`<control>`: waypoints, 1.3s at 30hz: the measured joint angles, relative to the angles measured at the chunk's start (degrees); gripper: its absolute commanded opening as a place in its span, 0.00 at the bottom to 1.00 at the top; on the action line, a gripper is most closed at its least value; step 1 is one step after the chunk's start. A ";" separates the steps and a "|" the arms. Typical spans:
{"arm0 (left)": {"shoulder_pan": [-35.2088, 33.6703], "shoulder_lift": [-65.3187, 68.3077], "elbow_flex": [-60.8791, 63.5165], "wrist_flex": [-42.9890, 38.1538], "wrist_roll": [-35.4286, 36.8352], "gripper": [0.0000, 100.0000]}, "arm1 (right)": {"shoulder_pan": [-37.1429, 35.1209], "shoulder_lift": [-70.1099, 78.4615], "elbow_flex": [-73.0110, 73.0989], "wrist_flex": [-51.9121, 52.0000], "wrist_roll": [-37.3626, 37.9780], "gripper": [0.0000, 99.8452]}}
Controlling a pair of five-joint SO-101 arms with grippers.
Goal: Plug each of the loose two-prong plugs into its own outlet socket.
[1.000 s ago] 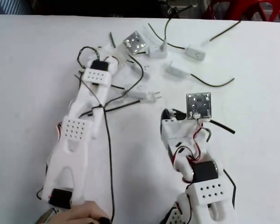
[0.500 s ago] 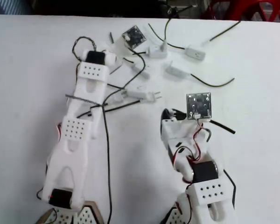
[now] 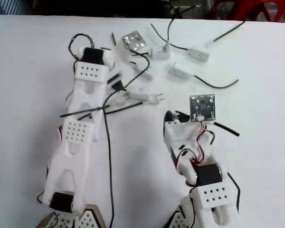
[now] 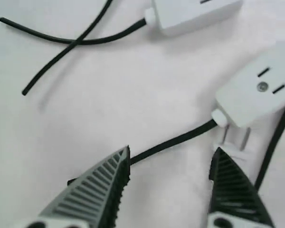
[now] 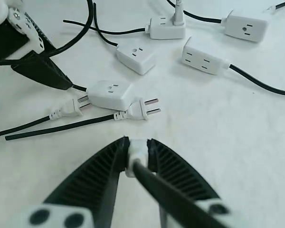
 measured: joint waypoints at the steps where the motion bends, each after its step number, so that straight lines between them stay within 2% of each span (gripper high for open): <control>1: 0.26 0.00 0.00 1.14 -0.62 0.28 | 0.00 0.00 0.00 0.00 0.00 0.02; 6: 2.20 0.44 -0.09 3.08 -5.71 0.28 | 0.00 0.00 0.00 0.00 0.00 0.02; 12: 2.73 6.15 -0.18 2.37 -6.42 0.28 | 0.00 0.00 0.00 0.00 0.00 0.02; 20: 4.57 6.77 -0.18 2.37 -6.59 0.28 | 0.00 -0.09 0.00 0.00 0.00 0.02; 23: 5.01 7.82 -0.79 2.29 -6.59 0.20 | 0.00 -0.09 0.00 0.00 0.00 0.02; 28: 6.33 8.70 -1.23 2.99 -8.44 0.01 | 0.00 -0.09 0.00 0.00 0.00 0.02; 32: 7.82 8.70 -1.23 4.48 -13.10 0.02 | 0.00 -0.09 0.00 0.00 0.00 0.02; 39: 7.82 8.70 -1.32 4.31 -13.98 0.02 | 0.00 -0.09 0.00 0.00 0.00 0.02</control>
